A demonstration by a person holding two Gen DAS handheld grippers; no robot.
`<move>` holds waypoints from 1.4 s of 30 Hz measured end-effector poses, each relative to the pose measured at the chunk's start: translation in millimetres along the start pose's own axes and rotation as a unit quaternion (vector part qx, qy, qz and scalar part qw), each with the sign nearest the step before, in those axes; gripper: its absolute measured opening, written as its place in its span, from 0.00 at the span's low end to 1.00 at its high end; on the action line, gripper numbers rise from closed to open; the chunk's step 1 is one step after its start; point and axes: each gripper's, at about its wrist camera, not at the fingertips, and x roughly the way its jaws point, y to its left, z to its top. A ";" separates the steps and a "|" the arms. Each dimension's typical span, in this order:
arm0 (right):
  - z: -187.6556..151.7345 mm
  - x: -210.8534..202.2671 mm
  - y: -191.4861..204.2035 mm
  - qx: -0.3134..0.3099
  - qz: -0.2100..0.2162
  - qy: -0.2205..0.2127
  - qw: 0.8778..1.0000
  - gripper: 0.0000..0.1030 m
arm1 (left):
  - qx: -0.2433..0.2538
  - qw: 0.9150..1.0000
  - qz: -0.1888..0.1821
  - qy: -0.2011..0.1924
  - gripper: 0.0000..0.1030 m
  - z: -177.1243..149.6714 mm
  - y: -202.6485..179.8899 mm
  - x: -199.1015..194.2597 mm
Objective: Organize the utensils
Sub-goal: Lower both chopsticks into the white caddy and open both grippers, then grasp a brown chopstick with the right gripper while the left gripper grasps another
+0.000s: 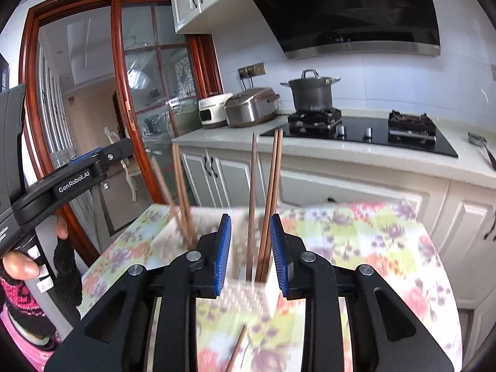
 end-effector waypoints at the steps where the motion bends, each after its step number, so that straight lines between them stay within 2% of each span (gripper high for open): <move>1: -6.7 -4.4 1.0 0.001 0.001 0.004 1.000 0.26 | -0.005 1.000 0.002 -0.001 0.74 -6.4 3.6 -6.9; 5: -34.1 -14.6 7.1 -0.006 -0.011 0.017 1.000 0.26 | -0.017 1.000 0.013 0.004 0.88 -35.8 17.0 -29.8; 8: -55.7 -14.3 11.9 -0.006 -0.014 0.037 0.999 0.26 | -0.019 0.999 0.023 0.016 0.93 -59.8 23.2 -40.1; 11: -76.5 -10.5 16.3 -0.001 -0.013 0.059 0.998 0.26 | -0.012 0.998 0.037 0.039 0.95 -85.2 26.2 -44.5; 19: -131.1 16.9 29.2 -0.001 -0.025 0.136 0.990 0.26 | -0.032 0.991 0.050 0.118 0.95 -150.1 33.7 -38.8; 23: -142.4 28.0 36.6 -0.011 -0.030 0.157 0.987 0.26 | -0.018 0.989 0.059 0.133 0.95 -167.3 28.5 -33.1; 31: -151.2 53.9 39.7 -0.011 -0.044 0.208 0.977 0.26 | 0.001 0.981 0.061 0.184 0.94 -186.6 25.5 -13.4; 37: -152.4 68.5 49.5 -0.027 -0.062 0.231 0.971 0.24 | 0.006 0.975 0.052 0.217 0.88 -196.9 27.7 -3.4; 42: -150.1 76.7 47.9 -0.027 -0.075 0.237 0.968 0.17 | 0.011 0.971 0.037 0.237 0.84 -201.4 23.3 4.0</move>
